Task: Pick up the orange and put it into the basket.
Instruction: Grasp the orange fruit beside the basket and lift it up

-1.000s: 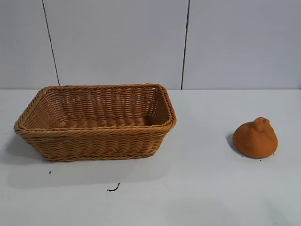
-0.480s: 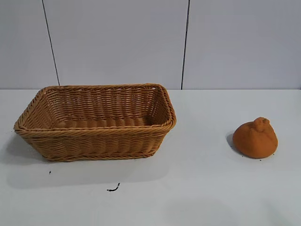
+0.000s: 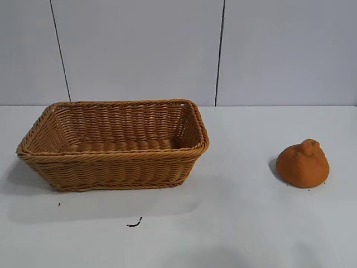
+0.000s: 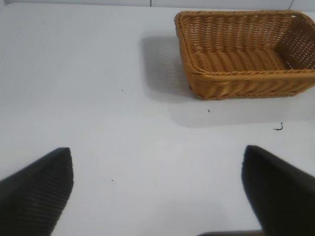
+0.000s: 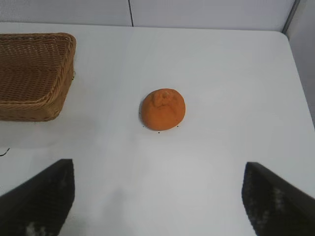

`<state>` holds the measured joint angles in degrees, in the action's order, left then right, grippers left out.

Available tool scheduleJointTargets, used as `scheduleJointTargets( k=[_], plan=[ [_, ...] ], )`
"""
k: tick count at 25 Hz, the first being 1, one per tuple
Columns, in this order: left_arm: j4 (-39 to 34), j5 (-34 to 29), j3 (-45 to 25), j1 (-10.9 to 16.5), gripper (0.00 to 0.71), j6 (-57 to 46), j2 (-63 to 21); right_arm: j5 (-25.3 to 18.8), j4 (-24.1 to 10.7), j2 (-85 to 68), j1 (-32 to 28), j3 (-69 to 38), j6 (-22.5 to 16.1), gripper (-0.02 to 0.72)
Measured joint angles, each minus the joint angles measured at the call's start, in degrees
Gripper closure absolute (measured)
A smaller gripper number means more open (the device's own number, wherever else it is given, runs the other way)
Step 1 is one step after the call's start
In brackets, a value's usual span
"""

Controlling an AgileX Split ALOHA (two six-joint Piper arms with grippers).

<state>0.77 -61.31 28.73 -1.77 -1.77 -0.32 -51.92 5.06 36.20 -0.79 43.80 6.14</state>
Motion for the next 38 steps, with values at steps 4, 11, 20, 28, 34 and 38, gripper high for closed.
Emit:
scheduleJointTargets(
  k=[4,11,20,28,34,38],
  plan=[
    [0.0,0.0,0.0,0.0,0.044,0.0,0.0,-0.3,2.6,15.2,0.0,8.1,0.0,0.073],
    [0.0,0.0,0.0,0.0,0.044,0.0,0.0,-1.8,6.9,42.3,0.0,22.1,0.0,0.073],
    [0.0,0.0,0.0,0.0,0.044,0.0,0.0,-2.4,7.1,69.5,0.0,34.4,-1.1,0.073],
    [0.0,0.0,0.0,0.0,0.044,0.0,0.0,-0.6,7.1,83.0,0.0,38.1,-1.1,0.073],
    [0.0,0.0,0.0,0.0,0.044,0.0,0.0,0.7,5.2,87.0,0.0,38.1,-1.9,0.083],
    [0.0,0.0,0.0,0.0,0.044,0.0,0.0,0.6,3.3,87.0,0.0,38.8,-2.6,0.323]
  ],
)
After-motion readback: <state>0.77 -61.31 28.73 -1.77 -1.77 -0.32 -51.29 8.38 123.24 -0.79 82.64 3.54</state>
